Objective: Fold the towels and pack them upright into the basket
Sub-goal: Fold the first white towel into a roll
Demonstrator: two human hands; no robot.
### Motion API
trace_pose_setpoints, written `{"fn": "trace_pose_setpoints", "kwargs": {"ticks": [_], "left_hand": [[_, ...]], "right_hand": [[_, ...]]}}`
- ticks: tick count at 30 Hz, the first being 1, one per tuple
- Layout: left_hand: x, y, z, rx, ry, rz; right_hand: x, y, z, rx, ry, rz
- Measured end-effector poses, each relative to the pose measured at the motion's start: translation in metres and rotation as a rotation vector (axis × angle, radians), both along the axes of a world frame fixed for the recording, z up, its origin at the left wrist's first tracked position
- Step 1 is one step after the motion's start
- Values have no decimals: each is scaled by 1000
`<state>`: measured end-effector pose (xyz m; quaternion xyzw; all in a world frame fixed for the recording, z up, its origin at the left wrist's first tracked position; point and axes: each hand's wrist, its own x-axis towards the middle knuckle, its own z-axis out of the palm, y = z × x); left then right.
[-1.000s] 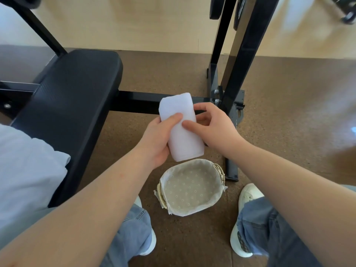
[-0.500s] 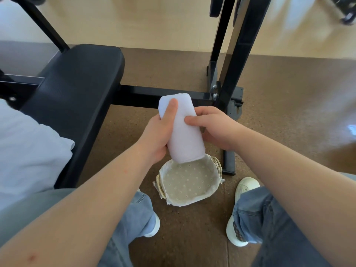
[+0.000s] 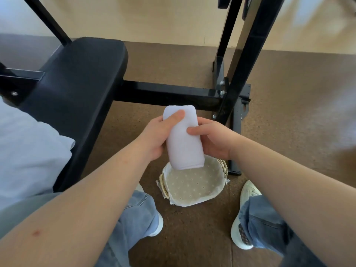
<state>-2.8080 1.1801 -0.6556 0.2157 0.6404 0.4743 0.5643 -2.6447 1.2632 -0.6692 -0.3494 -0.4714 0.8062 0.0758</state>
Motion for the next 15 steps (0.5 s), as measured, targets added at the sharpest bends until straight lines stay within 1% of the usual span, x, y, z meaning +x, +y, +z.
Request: {"fn": "trace_pose_setpoints", "kwargs": {"ticks": [3, 6, 8, 10, 12, 15], "left_hand": [[-5, 7, -25, -30, -25, 74], [-8, 16, -56, -94, -115, 48], [-9, 21, -75, -150, -136, 3], [-10, 24, -97, -192, -120, -59], [-13, 23, -121, -245, -75, -95], [-18, 15, -159, -383, 74, -96]], "right_hand": [[-7, 5, -24, -57, -31, -75], [-3, 12, -50, -121, -60, -40], [2, 14, -67, -153, -84, -19], [7, 14, -87, -159, -134, -11], [9, 12, -112, -133, -226, -17], [9, 2, -149, 19, -457, -6]]}}
